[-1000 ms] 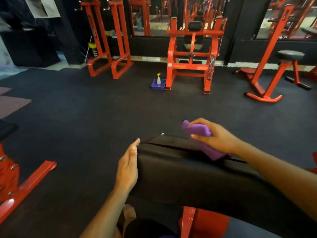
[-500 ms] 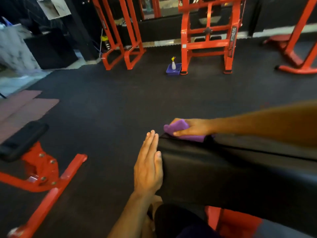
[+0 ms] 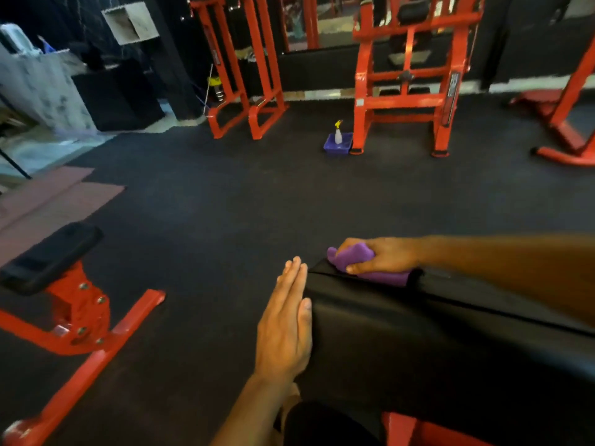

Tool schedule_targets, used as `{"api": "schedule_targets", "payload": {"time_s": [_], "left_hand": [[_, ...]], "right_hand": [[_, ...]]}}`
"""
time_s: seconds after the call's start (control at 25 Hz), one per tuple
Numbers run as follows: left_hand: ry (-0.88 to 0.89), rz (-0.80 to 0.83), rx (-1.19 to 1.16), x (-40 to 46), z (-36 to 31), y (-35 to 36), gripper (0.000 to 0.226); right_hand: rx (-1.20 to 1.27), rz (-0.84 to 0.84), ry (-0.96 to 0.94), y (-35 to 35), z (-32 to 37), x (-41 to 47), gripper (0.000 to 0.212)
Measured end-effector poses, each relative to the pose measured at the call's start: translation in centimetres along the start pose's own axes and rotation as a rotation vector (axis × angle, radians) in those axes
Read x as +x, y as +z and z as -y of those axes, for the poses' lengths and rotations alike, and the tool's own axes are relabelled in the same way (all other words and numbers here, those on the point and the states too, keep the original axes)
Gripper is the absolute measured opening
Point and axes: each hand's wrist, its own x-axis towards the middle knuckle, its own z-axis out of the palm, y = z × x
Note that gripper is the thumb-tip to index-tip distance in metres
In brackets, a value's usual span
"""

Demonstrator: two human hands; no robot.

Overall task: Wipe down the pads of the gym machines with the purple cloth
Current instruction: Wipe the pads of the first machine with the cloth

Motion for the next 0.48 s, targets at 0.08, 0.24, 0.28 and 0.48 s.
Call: {"api": "schedule_targets", "payload": {"time_s": [0.08,0.24,0.28,0.48], "left_hand": [[0.001,0.004,0.017,0.1,-0.3,0.2,0.052],[0.0,0.005,0.035,0.2,-0.4,0.1,0.052],[-0.003,0.005,0.038,0.2,-0.4,0.1,0.053],[-0.021,0.002,0.048,0.0,-0.7,0.2,0.053]], "right_hand": [[0.159,-0.104,0.01,1.2,-1.3,-0.3,0.036],[0.15,-0.106,0.001,1.3,-0.1,1.2,0.033],[0.134,-0.094,-0.002,1.2,0.6,1.6,0.031],[0.127,-0.052,-0.146,1.3,1.2,-1.5,0.038]]}}
